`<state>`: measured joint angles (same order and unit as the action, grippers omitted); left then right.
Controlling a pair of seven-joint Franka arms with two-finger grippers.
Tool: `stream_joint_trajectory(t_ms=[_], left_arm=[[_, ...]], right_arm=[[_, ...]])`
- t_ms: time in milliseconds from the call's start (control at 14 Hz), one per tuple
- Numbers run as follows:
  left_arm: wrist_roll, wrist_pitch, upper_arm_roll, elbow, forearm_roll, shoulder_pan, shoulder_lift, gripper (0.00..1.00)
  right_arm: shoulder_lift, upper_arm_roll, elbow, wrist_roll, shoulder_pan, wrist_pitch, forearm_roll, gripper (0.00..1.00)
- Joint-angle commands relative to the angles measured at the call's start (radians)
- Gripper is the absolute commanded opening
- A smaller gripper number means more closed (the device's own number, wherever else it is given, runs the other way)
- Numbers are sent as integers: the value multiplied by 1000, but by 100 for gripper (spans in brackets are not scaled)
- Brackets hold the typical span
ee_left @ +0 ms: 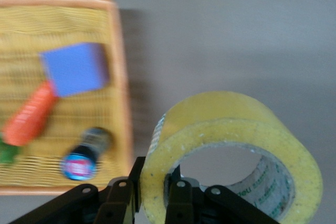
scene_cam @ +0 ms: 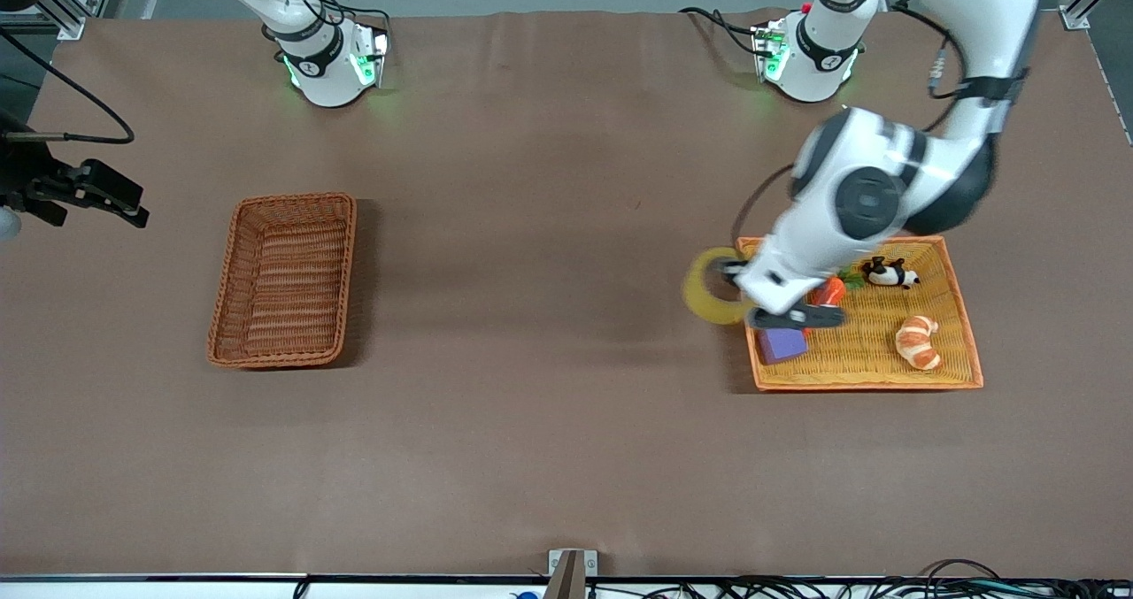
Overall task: Move tape to another basket
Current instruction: 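Lift the tape roll with the left gripper and carry it toward the basket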
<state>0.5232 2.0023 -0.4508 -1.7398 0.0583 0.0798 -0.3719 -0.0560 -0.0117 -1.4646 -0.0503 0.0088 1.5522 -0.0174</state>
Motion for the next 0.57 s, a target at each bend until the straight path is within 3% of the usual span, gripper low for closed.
stream_joint_trajectory(t_ms=[0, 214, 500], left_arm=[[99, -16, -133, 117, 21, -2, -100, 4], [202, -16, -258, 208, 99, 47, -207, 5], [248, -2, -240, 464, 184, 243, -431, 2]], right_arm=[[21, -8, -17, 10, -15, 2, 5, 100], [21, -8, -17, 9, -13, 2, 5, 100], [21, -8, -17, 9, -13, 0, 5, 100]])
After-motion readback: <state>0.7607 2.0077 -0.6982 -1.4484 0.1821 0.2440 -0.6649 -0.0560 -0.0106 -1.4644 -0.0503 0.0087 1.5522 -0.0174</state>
